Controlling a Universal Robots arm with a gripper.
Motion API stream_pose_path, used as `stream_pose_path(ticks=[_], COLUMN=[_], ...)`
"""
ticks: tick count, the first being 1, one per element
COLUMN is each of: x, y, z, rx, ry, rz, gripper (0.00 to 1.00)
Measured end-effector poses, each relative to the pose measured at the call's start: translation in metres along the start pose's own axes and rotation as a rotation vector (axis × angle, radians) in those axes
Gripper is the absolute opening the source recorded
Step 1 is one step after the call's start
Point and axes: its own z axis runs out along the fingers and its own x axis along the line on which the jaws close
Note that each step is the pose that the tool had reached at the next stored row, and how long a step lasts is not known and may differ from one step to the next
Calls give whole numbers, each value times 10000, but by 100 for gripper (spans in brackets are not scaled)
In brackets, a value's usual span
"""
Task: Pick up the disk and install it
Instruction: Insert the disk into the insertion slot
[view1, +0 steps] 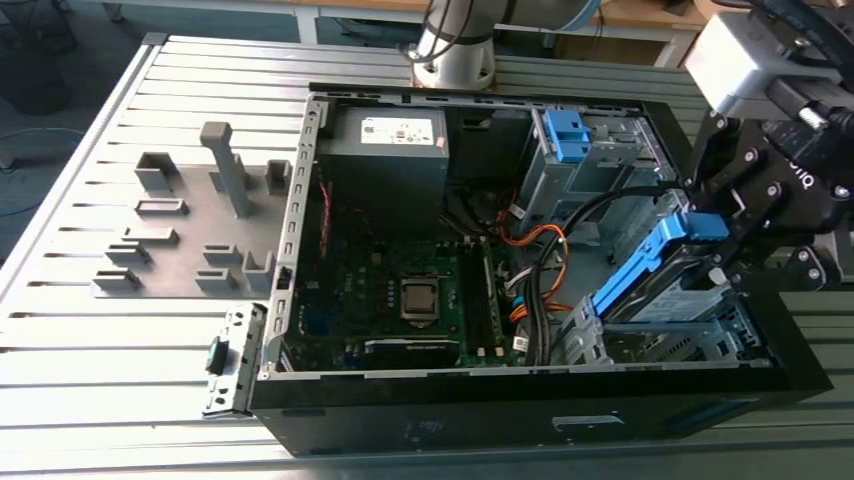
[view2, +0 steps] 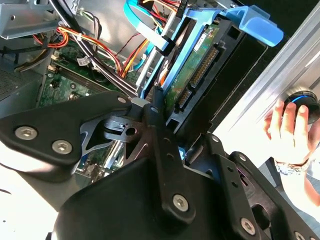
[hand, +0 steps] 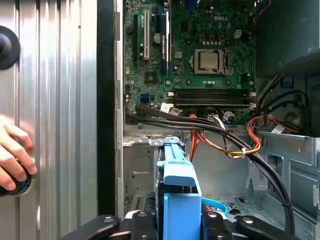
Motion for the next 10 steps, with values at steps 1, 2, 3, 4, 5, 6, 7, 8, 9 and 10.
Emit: stream_pose_path(ticks=[1, 2, 3, 4, 5, 6, 7, 8, 9, 10], x=[0, 0, 0, 1, 1, 1, 0, 1, 1, 1], y=[0, 0, 0, 0, 0, 0, 0, 0, 0, 0], z=[7, 11, 11, 11, 12, 12, 13, 13, 13, 12], rx=[0, 0, 0, 0, 0, 0, 0, 0, 0, 0], ry=[0, 1, 0, 1, 1, 1, 0, 0, 1, 5], rz=[0, 0, 0, 0, 0, 0, 0, 0, 0, 0], gripper=[36, 36, 36, 36, 36, 36, 36, 36, 36, 38])
